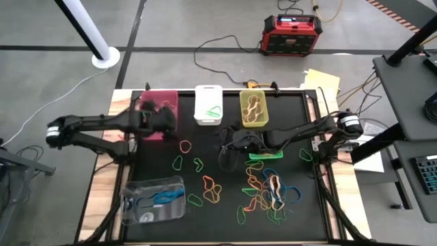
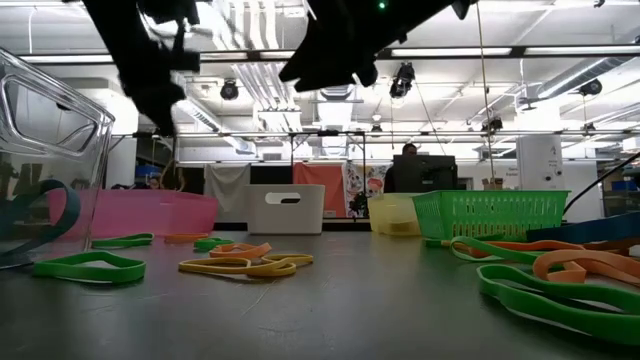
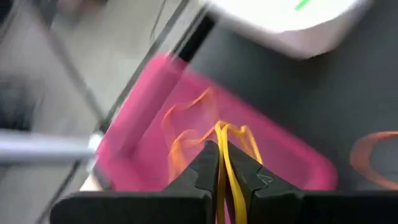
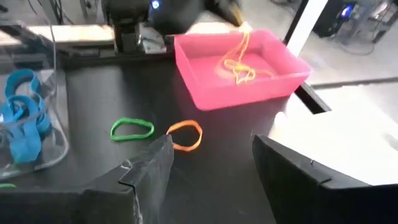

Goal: Sort rubber bands into baskets
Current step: Put the yellow rubber band into the pink bin, then put the orange rubber band into the green bin, then put the green rubber band into the white bin

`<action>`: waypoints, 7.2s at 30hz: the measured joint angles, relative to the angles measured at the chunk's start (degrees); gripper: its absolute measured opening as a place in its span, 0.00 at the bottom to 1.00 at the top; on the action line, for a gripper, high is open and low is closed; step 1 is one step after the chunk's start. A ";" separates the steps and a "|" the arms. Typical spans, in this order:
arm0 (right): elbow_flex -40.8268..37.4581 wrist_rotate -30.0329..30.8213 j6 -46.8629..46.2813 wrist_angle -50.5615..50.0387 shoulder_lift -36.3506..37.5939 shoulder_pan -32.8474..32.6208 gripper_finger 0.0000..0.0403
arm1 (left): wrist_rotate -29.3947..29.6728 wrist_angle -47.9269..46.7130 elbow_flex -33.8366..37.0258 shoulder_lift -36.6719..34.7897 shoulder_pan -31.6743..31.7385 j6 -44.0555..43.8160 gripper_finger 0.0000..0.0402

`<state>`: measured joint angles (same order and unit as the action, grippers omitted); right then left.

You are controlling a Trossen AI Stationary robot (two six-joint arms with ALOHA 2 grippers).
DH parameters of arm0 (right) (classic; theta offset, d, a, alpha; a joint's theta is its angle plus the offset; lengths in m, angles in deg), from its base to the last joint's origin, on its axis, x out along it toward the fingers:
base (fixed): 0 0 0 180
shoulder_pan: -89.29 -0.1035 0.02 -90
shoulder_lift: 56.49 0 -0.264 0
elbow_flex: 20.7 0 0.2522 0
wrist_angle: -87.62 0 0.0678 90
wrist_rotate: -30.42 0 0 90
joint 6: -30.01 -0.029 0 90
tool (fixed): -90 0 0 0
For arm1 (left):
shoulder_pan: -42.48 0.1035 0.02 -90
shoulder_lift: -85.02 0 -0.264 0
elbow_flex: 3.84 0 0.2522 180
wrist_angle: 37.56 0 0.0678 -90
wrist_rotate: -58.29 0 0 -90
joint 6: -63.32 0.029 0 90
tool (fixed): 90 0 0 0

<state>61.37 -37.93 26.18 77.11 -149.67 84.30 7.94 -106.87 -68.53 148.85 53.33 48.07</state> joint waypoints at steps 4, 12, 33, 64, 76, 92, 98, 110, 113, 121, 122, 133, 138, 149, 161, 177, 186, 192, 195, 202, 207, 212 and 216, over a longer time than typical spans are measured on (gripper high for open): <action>-0.38 -0.74 -1.64 -0.05 -0.89 0.00 0.55 | -0.04 0.72 1.48 0.00 11.19 2.04 0.00; -1.47 -1.05 -3.79 -0.05 -1.65 -0.13 0.55 | -1.59 2.10 3.73 0.35 21.60 5.59 0.12; 1.66 -5.78 -18.78 -27.71 0.19 -7.11 0.55 | -10.42 21.73 5.56 -2.70 -11.30 6.81 0.43; -7.37 -7.89 -41.15 -42.82 -0.01 -22.86 0.55 | -10.20 36.72 6.92 -2.69 -26.51 25.54 0.42; -15.99 -8.09 -46.24 -36.31 -0.05 -22.86 0.52 | -10.19 37.12 6.94 -2.69 -26.51 26.35 0.42; -16.24 -8.03 -41.80 -32.60 0.27 -22.86 0.03 | -10.15 39.32 6.96 -2.69 -26.40 26.84 0.42; -12.77 -5.55 -38.53 -33.62 3.01 -22.86 0.02 | -10.15 39.43 6.96 -2.69 -26.40 26.57 0.42; 2.01 10.42 -34.05 -57.05 7.77 -18.74 0.02 | -10.18 42.99 6.98 -2.69 -26.40 26.74 0.42; 2.50 10.47 -34.05 -62.19 7.77 -15.18 0.02 | -10.20 43.04 6.98 -2.69 -26.40 26.53 0.42; -1.60 8.21 -34.55 -65.31 7.75 -6.21 0.04 | -10.22 43.04 6.98 -2.69 -26.40 24.87 0.42; -1.86 7.66 -34.67 -65.19 7.73 -5.47 0.05 | -10.22 43.04 6.98 -2.69 -26.40 24.77 0.42; -2.15 6.84 -34.66 -64.64 7.91 -4.11 0.29 | -11.60 42.67 6.98 -2.69 -26.40 22.80 0.42; -2.15 6.84 -34.72 -62.26 9.64 -4.40 0.36 | -18.63 42.62 6.98 -2.69 -26.35 21.61 0.42; -2.13 7.08 -24.01 -42.16 13.23 -9.08 0.40 | -28.67 41.66 6.47 -1.79 -26.40 17.66 0.42; -2.20 12.58 -15.29 -33.99 13.26 -11.07 0.39 | -28.40 28.23 -3.53 12.06 -25.39 20.26 0.37; -5.32 13.09 -12.67 -32.35 20.01 -11.61 0.49 | -28.23 25.26 -5.14 25.07 -19.34 22.08 0.36; -8.94 13.05 -12.83 -27.80 20.10 -11.61 0.50 | -28.25 24.09 -6.77 31.86 -19.14 20.71 0.43; -9.94 14.36 -13.07 -27.65 20.08 -11.61 0.50 | -28.25 21.67 -11.67 36.96 -18.85 21.79 0.45; -10.02 14.44 -13.07 -27.57 20.08 -11.61 0.50 | -28.60 19.61 -13.66 39.22 -18.70 23.83 0.45; -10.08 14.45 -13.06 -27.36 20.08 -11.61 0.50 | -29.75 16.16 -15.78 42.31 -16.96 26.19 0.43; -10.08 14.51 -13.07 -27.33 20.06 -11.61 0.50 | -29.76 14.02 -15.33 42.64 -15.87 27.09 0.40; -10.07 14.64 -12.79 -26.84 20.03 -11.61 0.50 | -29.91 14.06 -14.63 42.66 -15.13 29.03 0.36; -10.09 15.93 -12.67 -26.85 20.03 -11.61 0.50 | -31.17 14.21 -14.61 43.22 -14.83 29.84 0.30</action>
<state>51.28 -22.00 13.51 50.27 -129.64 72.69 -23.23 -92.66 -83.14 192.07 38.50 77.90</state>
